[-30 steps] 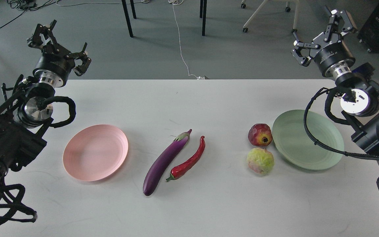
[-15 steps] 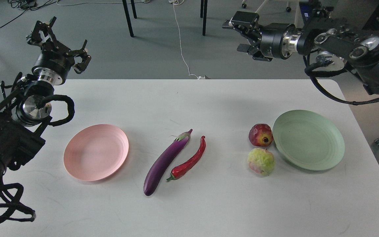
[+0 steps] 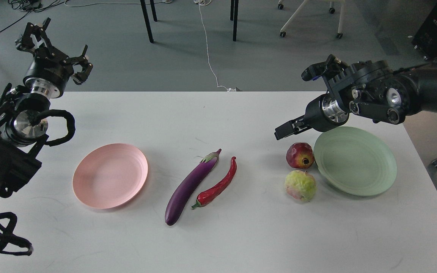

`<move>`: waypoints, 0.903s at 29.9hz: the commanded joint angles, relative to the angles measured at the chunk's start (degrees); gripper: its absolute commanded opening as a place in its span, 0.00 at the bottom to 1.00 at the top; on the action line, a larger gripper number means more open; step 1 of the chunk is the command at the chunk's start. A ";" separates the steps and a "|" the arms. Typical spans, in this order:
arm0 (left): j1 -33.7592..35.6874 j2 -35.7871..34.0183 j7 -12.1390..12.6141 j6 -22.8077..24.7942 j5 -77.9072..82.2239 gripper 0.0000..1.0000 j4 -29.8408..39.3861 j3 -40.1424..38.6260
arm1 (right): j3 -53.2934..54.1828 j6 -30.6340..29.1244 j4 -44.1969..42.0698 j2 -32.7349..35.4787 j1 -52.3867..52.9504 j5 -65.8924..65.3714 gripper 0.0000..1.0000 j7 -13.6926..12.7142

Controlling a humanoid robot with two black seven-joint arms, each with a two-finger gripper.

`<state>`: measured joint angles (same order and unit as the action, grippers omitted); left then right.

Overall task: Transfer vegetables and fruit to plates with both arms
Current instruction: 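Lower the right hand onto the red apple and grasp it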

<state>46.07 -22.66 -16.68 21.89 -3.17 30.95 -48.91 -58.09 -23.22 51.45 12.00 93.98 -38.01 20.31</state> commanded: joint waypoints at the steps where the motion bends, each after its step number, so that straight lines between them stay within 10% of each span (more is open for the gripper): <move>1: -0.02 0.51 0.07 -0.09 0.01 0.98 -0.01 0.04 | -1.67 1.15 -0.64 -0.31 -1.51 -0.22 0.96 -0.10; 14: -0.02 0.42 0.07 -0.09 0.01 0.98 -0.01 0.04 | -3.26 1.51 -4.43 -3.56 -6.88 -0.31 0.90 -0.01; 19: -0.46 0.51 0.07 -0.09 0.01 0.98 -0.01 0.04 | -3.26 1.07 -4.25 -3.74 -6.53 -0.40 0.52 -0.27; 27: -0.46 0.07 0.07 -0.18 0.01 0.98 -0.01 0.04 | -2.91 1.24 -3.63 -1.20 -1.00 -0.13 0.38 -0.45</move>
<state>45.54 -22.47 -16.61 21.79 -3.17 30.93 -48.86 -61.04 -22.00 47.76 9.14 90.79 -38.17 20.03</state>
